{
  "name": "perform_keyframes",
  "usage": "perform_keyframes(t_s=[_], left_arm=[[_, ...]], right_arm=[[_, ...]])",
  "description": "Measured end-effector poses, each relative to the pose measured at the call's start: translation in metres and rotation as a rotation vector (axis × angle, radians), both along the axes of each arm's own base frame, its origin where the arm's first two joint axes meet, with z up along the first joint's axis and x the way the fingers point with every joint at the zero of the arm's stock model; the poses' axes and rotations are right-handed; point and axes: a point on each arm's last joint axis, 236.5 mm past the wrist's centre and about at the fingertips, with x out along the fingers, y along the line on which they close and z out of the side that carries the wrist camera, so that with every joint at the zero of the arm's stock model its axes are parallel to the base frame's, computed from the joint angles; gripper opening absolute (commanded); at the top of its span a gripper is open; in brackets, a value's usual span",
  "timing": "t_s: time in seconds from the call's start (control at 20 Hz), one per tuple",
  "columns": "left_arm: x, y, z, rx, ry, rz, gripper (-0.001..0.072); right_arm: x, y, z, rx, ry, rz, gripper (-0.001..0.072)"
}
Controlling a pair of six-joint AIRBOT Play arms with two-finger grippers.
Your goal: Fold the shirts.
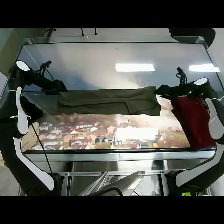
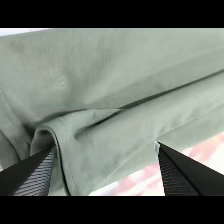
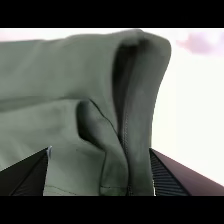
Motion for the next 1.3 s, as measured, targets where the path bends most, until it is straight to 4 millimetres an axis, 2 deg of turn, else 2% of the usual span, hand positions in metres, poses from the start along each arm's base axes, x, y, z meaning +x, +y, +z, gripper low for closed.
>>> perform_keyframes(t_s=[0.15, 0.3, 0.35, 0.4, 0.45, 0.5, 0.55, 0.7, 0.75, 0.8, 0.85, 0.95, 1.1, 1.2, 1.3], left_arm=[[-0.004, 0.000, 0.018, 0.000, -0.012, 0.015, 0.0688], [-0.006, -0.008, 0.035, 0.001, -0.035, 0.004, 0.0687], [-0.007, -0.012, 0.040, 0.003, -0.044, -0.003, 0.0687], [-0.006, -0.018, 0.043, 0.003, -0.054, -0.010, 0.0668], [-0.006, -0.024, 0.045, 0.004, -0.060, -0.019, 0.0512], [-0.006, -0.032, 0.046, 0.004, -0.066, -0.032, 0.0342], [-0.006, -0.042, 0.047, 0.004, -0.071, -0.050, 0.0234], [-0.005, -0.082, 0.045, 0.002, -0.095, -0.115, 0.0234], [-0.004, -0.099, 0.041, 0.001, -0.104, -0.138, 0.0232], [-0.002, -0.118, 0.035, 0.000, -0.115, -0.161, 0.0094], [-0.003, -0.139, 0.027, -0.002, -0.117, -0.190, 0.0023], [-0.009, -0.186, 0.004, -0.007, -0.117, -0.252, 0.0023], [-0.018, -0.260, -0.032, -0.012, -0.151, -0.329, 0.0023], [-0.028, -0.304, -0.054, -0.016, -0.179, -0.368, 0.0022], [-0.037, -0.337, -0.069, -0.022, -0.201, -0.399, 0.0023]], right_arm=[[-0.008, 0.006, -0.020, 0.005, 0.058, 0.022, 0.0714], [-0.011, 0.019, -0.032, 0.032, 0.093, 0.038, 0.0707], [-0.012, 0.023, -0.035, 0.036, 0.101, 0.043, 0.0623], [-0.013, 0.027, -0.039, 0.040, 0.109, 0.049, 0.0317], [-0.015, 0.029, -0.044, 0.037, 0.122, 0.058, 0.0117], [-0.018, 0.034, -0.047, 0.048, 0.134, 0.069, 0.0016], [-0.020, 0.037, -0.047, 0.049, 0.132, 0.083, 0.0018], [-0.016, 0.045, -0.038, 0.073, 0.109, 0.101, 0.0017], [-0.014, 0.048, -0.029, 0.089, 0.100, 0.110, 0.0018], [-0.011, 0.051, -0.015, 0.107, 0.079, 0.122, 0.0017], [-0.008, 0.054, 0.004, 0.120, 0.050, 0.137, 0.0017], [-0.003, 0.057, 0.043, 0.128, -0.004, 0.165, 0.0017], [-0.002, 0.063, 0.117, 0.131, -0.104, 0.225, 0.0017], [-0.008, 0.070, 0.160, 0.129, -0.154, 0.266, 0.0017], [-0.016, 0.077, 0.192, 0.129, -0.184, 0.305, 0.0017]])
